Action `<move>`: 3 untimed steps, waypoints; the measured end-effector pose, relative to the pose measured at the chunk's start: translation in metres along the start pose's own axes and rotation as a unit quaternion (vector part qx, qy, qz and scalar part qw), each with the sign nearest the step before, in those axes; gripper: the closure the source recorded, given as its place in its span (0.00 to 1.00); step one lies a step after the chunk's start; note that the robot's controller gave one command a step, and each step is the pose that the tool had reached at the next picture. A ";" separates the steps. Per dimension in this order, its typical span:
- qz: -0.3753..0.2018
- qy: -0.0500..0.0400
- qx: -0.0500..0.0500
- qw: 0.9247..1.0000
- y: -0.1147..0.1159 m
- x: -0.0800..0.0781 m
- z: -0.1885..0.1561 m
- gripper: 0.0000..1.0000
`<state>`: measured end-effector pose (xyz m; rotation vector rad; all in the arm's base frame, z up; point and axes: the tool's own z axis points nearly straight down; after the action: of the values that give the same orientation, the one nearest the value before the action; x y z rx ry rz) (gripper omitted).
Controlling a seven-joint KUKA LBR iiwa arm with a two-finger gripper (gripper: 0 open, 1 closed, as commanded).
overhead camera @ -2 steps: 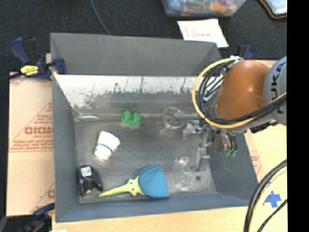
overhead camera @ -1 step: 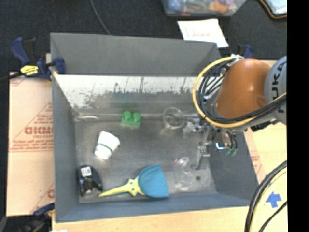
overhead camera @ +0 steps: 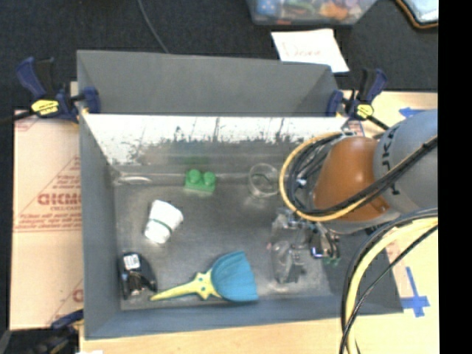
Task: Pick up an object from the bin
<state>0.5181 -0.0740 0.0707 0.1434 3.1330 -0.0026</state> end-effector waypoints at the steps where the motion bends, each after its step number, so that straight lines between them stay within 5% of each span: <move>1: -0.019 -0.006 0.000 1.000 0.013 -0.019 -0.061 0.00; 2: 0.074 0.003 0.000 0.997 -0.004 0.000 -0.030 0.00; 3: -0.115 -0.009 0.001 0.993 0.016 -0.107 0.000 0.00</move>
Offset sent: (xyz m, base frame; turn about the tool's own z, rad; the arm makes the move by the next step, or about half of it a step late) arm -0.0015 -0.0031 0.0293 0.1519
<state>0.6258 -0.0675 0.0715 -0.2178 3.1101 -0.0095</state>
